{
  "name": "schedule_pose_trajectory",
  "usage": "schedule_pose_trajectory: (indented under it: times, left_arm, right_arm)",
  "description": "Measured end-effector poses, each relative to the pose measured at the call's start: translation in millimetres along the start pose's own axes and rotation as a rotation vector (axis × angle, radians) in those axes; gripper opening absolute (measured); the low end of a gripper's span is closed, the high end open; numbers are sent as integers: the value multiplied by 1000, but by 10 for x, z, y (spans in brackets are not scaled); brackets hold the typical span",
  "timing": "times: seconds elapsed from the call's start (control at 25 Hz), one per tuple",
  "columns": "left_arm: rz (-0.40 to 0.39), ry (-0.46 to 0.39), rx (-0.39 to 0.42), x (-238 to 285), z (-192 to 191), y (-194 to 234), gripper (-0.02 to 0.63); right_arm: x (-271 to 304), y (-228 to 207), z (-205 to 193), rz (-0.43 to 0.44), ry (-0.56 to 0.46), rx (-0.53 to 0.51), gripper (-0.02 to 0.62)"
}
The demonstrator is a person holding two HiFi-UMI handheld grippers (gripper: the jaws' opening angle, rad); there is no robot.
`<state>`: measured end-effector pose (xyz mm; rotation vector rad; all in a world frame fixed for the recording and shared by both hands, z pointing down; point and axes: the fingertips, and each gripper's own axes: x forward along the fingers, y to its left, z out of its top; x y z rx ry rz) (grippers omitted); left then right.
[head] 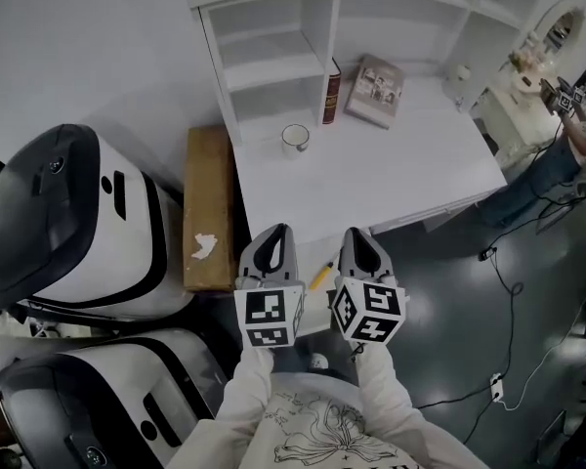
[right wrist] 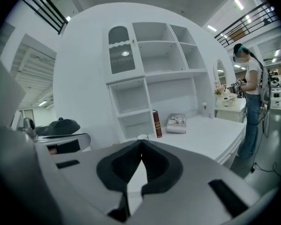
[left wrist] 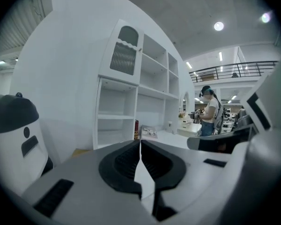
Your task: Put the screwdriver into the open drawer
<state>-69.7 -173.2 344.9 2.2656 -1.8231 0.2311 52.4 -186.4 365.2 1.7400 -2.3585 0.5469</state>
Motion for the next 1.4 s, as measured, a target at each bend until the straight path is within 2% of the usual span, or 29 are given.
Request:
schedule_pose_trajectory:
  times: [0.2, 0.52, 1.4]
  left_arm:
    - [20, -50, 14, -137, 197, 27, 9]
    - [35, -82, 20, -282, 321, 4, 9]
    - [34, -88, 14, -324, 331, -8, 9]
  right_arm:
    - [-127, 81, 200, 22, -58, -27, 3]
    - [-262, 119, 342, 38, -100, -46, 3]
    - [-326, 111, 397, 30, -123, -62, 3]
